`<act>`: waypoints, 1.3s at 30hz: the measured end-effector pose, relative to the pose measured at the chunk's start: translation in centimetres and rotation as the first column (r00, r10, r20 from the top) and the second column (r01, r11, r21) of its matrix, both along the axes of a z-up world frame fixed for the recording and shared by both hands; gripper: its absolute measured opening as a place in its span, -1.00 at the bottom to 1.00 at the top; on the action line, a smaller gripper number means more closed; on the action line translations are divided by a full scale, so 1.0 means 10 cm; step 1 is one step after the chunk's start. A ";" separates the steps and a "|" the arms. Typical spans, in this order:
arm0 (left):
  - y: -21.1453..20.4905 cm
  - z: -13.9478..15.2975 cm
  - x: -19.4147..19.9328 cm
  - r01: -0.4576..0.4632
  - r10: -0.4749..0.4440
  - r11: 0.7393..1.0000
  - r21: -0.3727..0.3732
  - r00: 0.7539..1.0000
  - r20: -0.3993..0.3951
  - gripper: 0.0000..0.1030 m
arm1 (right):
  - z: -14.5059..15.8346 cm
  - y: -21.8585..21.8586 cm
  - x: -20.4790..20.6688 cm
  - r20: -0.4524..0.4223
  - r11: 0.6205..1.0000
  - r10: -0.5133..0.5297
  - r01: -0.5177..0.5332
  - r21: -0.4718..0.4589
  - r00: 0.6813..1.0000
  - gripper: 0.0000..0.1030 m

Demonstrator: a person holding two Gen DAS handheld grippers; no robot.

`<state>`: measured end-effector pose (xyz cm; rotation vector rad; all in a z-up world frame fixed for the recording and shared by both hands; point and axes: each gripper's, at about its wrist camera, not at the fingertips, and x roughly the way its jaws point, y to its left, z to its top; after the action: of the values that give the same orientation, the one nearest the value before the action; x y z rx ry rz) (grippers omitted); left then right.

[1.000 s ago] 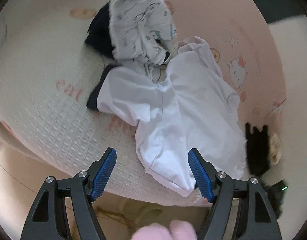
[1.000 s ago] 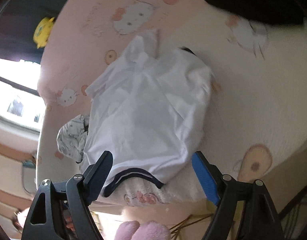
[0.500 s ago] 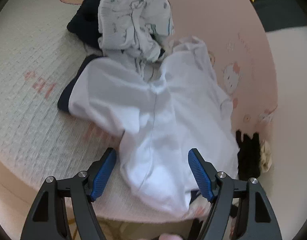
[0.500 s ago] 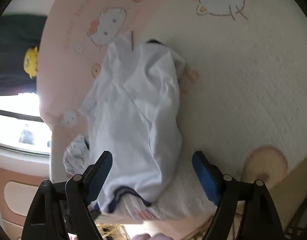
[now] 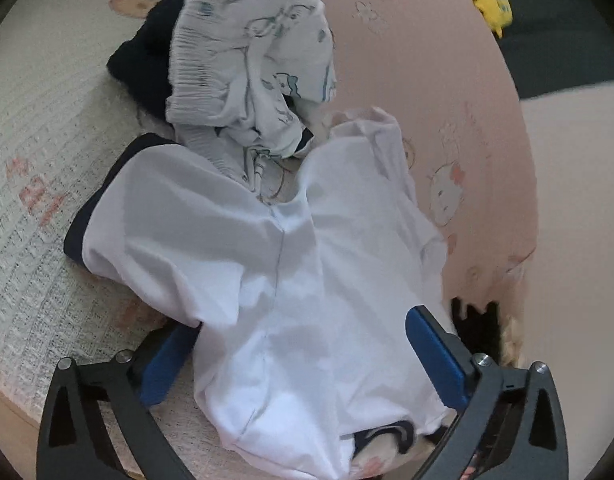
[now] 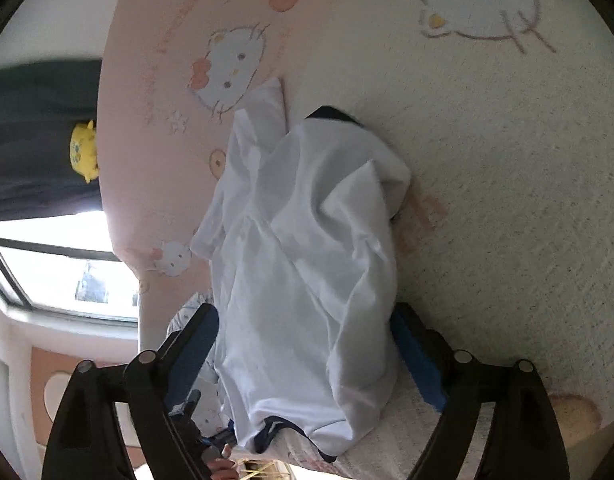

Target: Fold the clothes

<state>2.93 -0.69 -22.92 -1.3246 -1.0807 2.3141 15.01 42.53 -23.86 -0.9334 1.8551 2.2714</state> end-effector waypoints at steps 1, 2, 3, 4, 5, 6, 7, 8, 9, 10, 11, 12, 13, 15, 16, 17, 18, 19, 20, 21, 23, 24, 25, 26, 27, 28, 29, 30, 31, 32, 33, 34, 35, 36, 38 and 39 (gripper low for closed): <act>0.01 0.00 -0.01 -0.001 0.001 1.000 -0.005 1.000 0.000 0.99 | 0.02 -0.02 -0.03 -0.015 1.000 0.016 -0.015 0.004 1.000 0.91; 0.00 0.00 -0.01 -0.005 0.005 1.000 0.003 1.000 0.002 0.99 | 0.03 -0.04 -0.07 -0.018 1.000 0.027 -0.027 0.010 0.999 1.00; -0.03 -0.01 0.00 -0.016 0.015 1.000 0.026 1.000 0.004 0.99 | 0.04 -0.04 -0.11 -0.001 0.999 0.032 -0.032 0.016 0.999 1.00; -0.06 -0.03 0.00 -0.028 0.027 0.998 0.051 1.000 0.007 0.99 | 0.04 -0.05 -0.15 0.024 0.999 0.035 -0.035 0.021 0.999 1.00; -0.08 -0.03 0.00 -0.032 0.032 0.998 0.057 0.999 0.011 0.96 | 0.05 -0.05 -0.19 0.042 0.999 0.036 -0.037 0.024 0.998 1.00; -0.09 -0.03 0.00 -0.039 0.038 0.998 0.053 0.999 0.021 0.83 | 0.05 -0.05 -0.20 0.053 0.999 0.037 -0.038 0.024 0.998 1.00; -0.09 -0.02 0.01 -0.051 0.050 0.998 0.036 0.998 0.029 0.73 | 0.05 -0.05 -0.21 0.058 0.999 0.034 -0.035 0.022 0.998 1.00; -0.09 -0.02 0.02 -0.060 0.060 0.998 0.016 0.998 0.033 0.47 | 0.05 -0.05 -0.21 0.062 0.999 0.024 -0.025 0.021 0.998 0.99; -0.11 -0.03 0.02 -0.072 0.072 0.997 0.002 0.997 0.037 0.16 | 0.05 -0.05 -0.21 0.067 1.000 0.010 -0.012 0.025 0.998 0.96; -0.13 -0.04 0.02 -0.084 0.084 0.996 -0.009 0.996 0.043 0.04 | 0.05 -0.04 -0.21 0.072 1.000 -0.003 0.001 0.028 0.997 0.94; -0.15 -0.05 0.02 -0.095 0.096 0.995 -0.021 0.994 0.048 -0.08 | 0.04 -0.04 -0.21 0.078 0.999 -0.016 0.014 0.032 0.997 0.85; -0.19 -0.08 0.02 -0.112 0.112 0.994 0.006 0.992 0.052 -0.17 | 0.04 -0.03 -0.21 0.083 0.999 -0.030 0.027 0.035 0.996 0.76; -0.22 -0.12 0.00 -0.129 0.127 0.991 0.032 0.990 0.062 -0.26 | 0.05 -0.02 -0.25 0.097 0.998 -0.044 0.039 0.049 0.994 0.70; -0.30 -0.20 -0.04 -0.168 0.161 0.984 0.066 0.982 0.100 -0.70 | 0.08 0.04 -0.34 0.129 0.994 -0.074 0.063 0.090 0.989 0.28; -0.33 -0.24 -0.06 -0.183 0.172 0.979 0.086 0.978 0.118 -0.77 | 0.08 0.08 -0.38 0.156 0.990 -0.091 0.073 0.119 0.984 0.09; -0.36 -0.28 -0.07 -0.198 0.183 0.974 0.108 0.974 0.137 -0.80 | 0.07 0.11 -0.40 0.172 0.989 -0.099 0.077 0.128 0.980 -0.22; -0.37 -0.29 -0.08 -0.202 0.185 0.972 0.117 0.973 0.141 -0.80 | 0.05 0.13 -0.39 0.170 0.990 -0.097 0.078 0.115 0.981 -0.25; -0.38 -0.29 -0.08 -0.203 0.184 0.971 0.125 0.972 0.143 -0.81 | 0.03 0.15 -0.39 0.169 0.992 -0.096 0.080 0.101 0.981 -0.26; -0.36 -0.28 -0.08 -0.193 0.178 0.975 0.106 0.975 0.133 -0.85 | 0.00 0.17 -0.37 0.165 0.992 -0.098 0.084 0.089 0.981 -0.42; -0.35 -0.27 -0.08 -0.181 0.171 0.980 0.081 0.978 0.121 -0.87 | -0.04 0.18 -0.34 0.158 0.993 -0.107 0.097 0.071 0.982 -0.63; -0.28 -0.21 -0.08 -0.164 0.162 0.986 0.010 0.982 0.096 -0.89 | -0.14 0.21 -0.27 0.142 0.991 -0.131 0.129 0.029 0.981 -0.94; -0.24 -0.18 -0.08 -0.159 0.160 0.987 -0.026 0.983 0.086 -0.90 | -0.17 0.21 -0.25 0.130 0.990 -0.140 0.138 0.018 0.982 -1.00; -0.19 -0.13 -0.08 -0.146 0.151 0.986 -0.080 0.986 0.073 -0.91 | -0.20 0.21 -0.22 0.118 0.989 -0.148 0.148 0.007 0.982 -1.00; -0.14 -0.08 -0.09 -0.131 0.140 0.982 -0.137 0.988 0.060 -0.92 | -0.18 0.19 -0.22 0.118 0.988 -0.151 0.150 0.024 0.981 -1.00; -0.08 -0.03 -0.09 -0.117 0.129 0.974 -0.195 0.991 0.047 -0.93 | -0.14 0.15 -0.25 0.126 0.987 -0.151 0.144 0.064 0.980 -1.00; -0.03 0.02 -0.10 -0.104 0.116 0.962 -0.251 0.993 0.035 -0.93 | -0.06 0.10 -0.29 0.149 0.982 -0.148 0.128 0.138 0.978 -1.00; 0.01 0.09 -0.08 -0.094 0.103 0.948 -0.305 0.995 0.014 -0.93 | 0.06 0.02 -0.34 0.184 0.967 -0.144 0.098 0.237 0.972 -1.00; 0.05 0.15 -0.06 -0.086 0.089 0.930 -0.357 0.996 -0.009 -0.94 | 0.17 -0.05 -0.38 0.216 0.939 -0.144 0.064 0.339 0.966 -0.99; 0.08 0.22 -0.04 -0.080 0.074 0.909 -0.409 0.997 -0.030 -0.94 | 0.30 -0.12 -0.40 0.245 0.897 -0.146 0.024 0.441 0.959 -0.99; 0.11 0.29 -0.02 -0.074 0.057 0.886 -0.459 0.997 -0.051 -0.94 | 0.42 -0.19 -0.43 0.272 0.844 -0.152 -0.019 0.536 0.950 -0.99; 0.13 0.32 -0.01 -0.068 0.042 0.870 -0.488 0.997 -0.063 -0.94 | 0.53 -0.26 -0.46 0.290 0.790 -0.156 -0.057 0.611 0.944 -0.99; 0.15 0.38 0.01 -0.061 0.023 0.850 -0.524 0.997 -0.079 -0.94 | 0.63 -0.35 -0.49 0.304 0.729 -0.158 -0.096 0.677 0.940 -0.99; 0.15 0.41 0.02 -0.060 0.015 0.841 -0.538 0.996 -0.088 -0.94 | 0.70 -0.42 -0.50 0.319 0.677 -0.162 -0.130 0.724 0.934 -0.99; 0.15 0.43 0.03 -0.055 0.007 0.839 -0.542 0.996 -0.090 -0.94 | 0.74 -0.45 -0.49 0.332 0.641 -0.165 -0.155 0.751 0.929 -0.99; 0.02 0.42 0.09 -0.054 0.006 0.833 -0.551 0.996 -0.089 -0.94 | 0.77 -0.47 -0.46 0.368 0.612 -0.184 -0.187 0.768 0.911 -0.99; -0.01 0.42 0.11 -0.052 0.003 0.824 -0.565 0.996 -0.087 -0.94 | 0.77 -0.44 -0.42 0.379 0.611 -0.203 -0.186 0.770 0.903 -0.99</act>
<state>3.99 -0.77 -18.72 -1.3752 -0.3775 2.8116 10.80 38.12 -16.15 -1.0879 0.5130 2.2334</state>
